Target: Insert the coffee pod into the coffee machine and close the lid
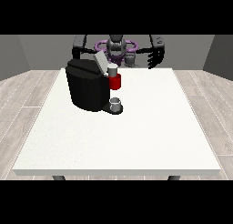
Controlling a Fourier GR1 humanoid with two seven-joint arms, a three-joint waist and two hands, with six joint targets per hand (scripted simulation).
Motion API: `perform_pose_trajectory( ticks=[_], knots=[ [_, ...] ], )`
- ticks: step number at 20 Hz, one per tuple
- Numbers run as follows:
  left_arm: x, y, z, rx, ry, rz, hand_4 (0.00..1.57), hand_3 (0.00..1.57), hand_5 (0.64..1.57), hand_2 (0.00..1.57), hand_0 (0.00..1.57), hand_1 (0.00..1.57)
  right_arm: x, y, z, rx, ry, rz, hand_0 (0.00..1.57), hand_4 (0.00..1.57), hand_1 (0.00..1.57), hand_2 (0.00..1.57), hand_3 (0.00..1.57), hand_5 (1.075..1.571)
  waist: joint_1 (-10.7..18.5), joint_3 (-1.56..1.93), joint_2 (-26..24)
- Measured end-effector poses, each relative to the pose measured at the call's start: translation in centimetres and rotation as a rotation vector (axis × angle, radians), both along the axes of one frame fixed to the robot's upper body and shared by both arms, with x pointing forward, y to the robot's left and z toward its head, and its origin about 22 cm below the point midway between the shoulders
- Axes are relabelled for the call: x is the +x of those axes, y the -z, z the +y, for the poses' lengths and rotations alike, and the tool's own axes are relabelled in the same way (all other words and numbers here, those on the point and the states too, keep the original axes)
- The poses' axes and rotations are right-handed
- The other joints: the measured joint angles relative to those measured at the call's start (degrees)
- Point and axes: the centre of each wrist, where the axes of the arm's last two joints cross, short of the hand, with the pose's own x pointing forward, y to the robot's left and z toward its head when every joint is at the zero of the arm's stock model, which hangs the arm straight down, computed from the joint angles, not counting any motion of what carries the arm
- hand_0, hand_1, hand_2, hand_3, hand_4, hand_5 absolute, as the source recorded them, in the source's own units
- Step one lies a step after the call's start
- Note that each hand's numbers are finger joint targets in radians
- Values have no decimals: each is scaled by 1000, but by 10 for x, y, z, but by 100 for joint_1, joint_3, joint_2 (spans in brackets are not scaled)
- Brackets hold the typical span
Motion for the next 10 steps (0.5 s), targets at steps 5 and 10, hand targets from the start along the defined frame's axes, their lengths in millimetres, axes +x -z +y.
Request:
perform_pose_trajectory(
  ticks=[5, 10],
  knots=[
    [-58, 48, 30, -26, -76, 128, 325, 0, 1571, 0, 0, 0, -3, -25, 38, -5, -79, -43, 0, 209, 0, 0, 0, 1571, -115, 1, -700],
    [-92, 68, 36, -52, -97, 182, 317, 0, 1571, 0, 0, 0, 1, -60, 53, -44, -105, -126, 0, 250, 0, 0, 0, 1571, -53, 6, -980]
  ],
)
